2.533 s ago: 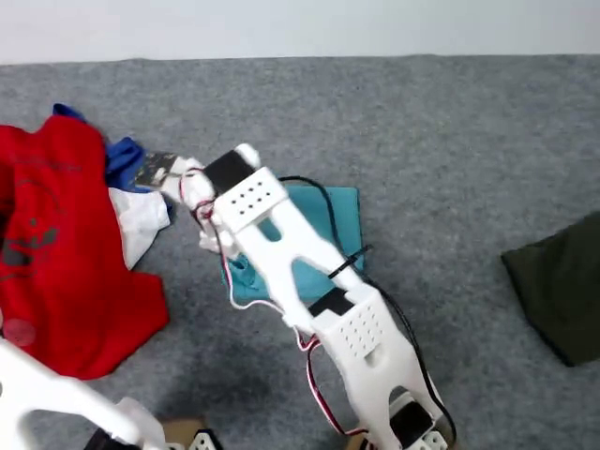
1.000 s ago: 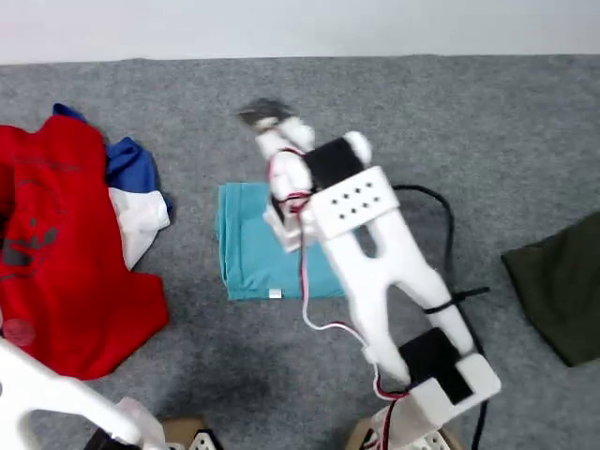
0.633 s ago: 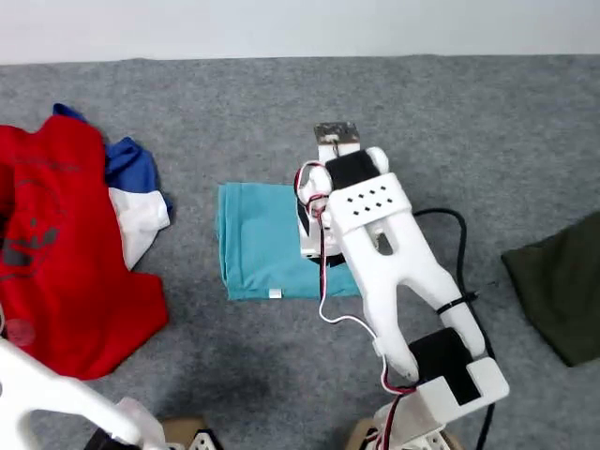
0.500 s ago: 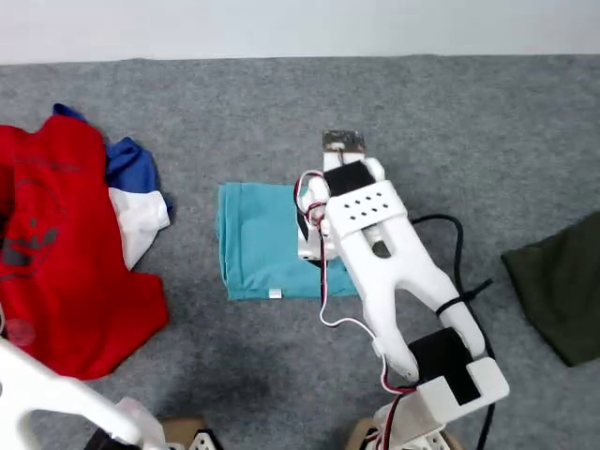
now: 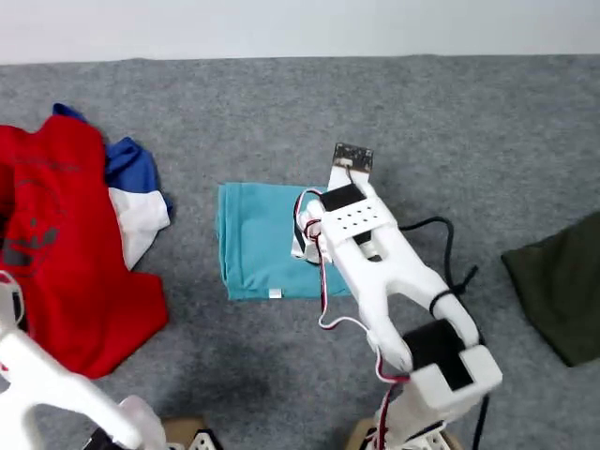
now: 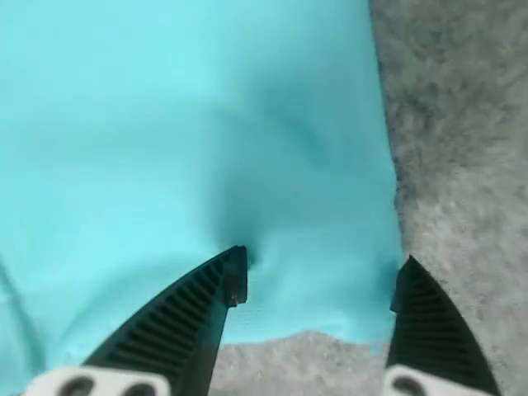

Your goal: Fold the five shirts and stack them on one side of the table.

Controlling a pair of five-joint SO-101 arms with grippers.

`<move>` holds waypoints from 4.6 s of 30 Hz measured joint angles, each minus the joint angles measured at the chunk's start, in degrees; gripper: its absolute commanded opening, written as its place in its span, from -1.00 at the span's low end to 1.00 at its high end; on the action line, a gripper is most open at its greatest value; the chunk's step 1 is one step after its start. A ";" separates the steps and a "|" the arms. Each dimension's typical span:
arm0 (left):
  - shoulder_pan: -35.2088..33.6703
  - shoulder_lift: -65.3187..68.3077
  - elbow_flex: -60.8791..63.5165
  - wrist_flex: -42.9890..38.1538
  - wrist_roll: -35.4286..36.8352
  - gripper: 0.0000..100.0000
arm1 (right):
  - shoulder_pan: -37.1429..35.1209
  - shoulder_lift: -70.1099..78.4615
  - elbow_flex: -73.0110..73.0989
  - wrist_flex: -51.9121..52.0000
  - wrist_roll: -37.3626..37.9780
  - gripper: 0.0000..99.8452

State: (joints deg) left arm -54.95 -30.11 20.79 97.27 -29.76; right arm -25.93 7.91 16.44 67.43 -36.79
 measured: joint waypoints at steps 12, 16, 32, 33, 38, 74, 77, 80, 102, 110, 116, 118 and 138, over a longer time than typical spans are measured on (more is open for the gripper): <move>2.46 0.00 0.00 0.00 0.00 -1.00 | 0.44 6.24 -0.44 4.40 -0.18 -0.55; 2.46 0.00 0.00 0.00 0.00 -1.00 | 0.35 4.48 -1.76 7.21 -0.18 -0.49; 2.46 0.00 0.00 0.00 0.00 -1.00 | 0.18 3.43 -6.68 11.08 -0.18 -0.47; 2.46 0.00 0.00 0.00 0.00 -1.00 | 0.44 4.57 -6.68 10.64 -0.18 -0.47; 2.46 0.00 0.00 0.00 0.00 -1.00 | 3.08 8.97 -6.68 8.09 -0.18 -0.47; 2.46 0.00 4.84 -2.20 0.00 -1.00 | 20.92 13.89 -21.54 8.53 25.49 -0.98; 2.46 0.00 4.84 -2.20 0.00 -1.00 | 24.62 14.07 -22.24 3.08 34.29 -0.98; 2.46 0.00 4.84 -2.20 0.00 -1.00 | 27.16 16.70 -22.33 -2.90 42.37 -0.98; 2.46 0.00 4.84 -2.29 0.00 -1.00 | 26.90 23.56 -46.77 20.22 3.87 -0.39; 2.46 0.00 4.84 -2.29 0.00 -1.00 | 20.84 26.73 -47.74 20.92 -9.23 -0.39; 2.46 0.00 4.84 -2.29 0.00 -1.00 | 20.22 34.11 -47.74 13.80 -12.22 -0.39; 2.46 0.00 4.84 -2.29 0.00 -1.00 | 20.31 35.87 -47.74 12.22 -12.40 -0.39; 2.46 0.00 4.84 -2.29 0.00 -1.00 | 19.60 40.18 -49.58 9.23 -15.65 -0.42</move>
State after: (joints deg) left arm -52.48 -30.11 25.63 94.99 -29.76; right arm -6.33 48.09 -33.14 76.66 -52.44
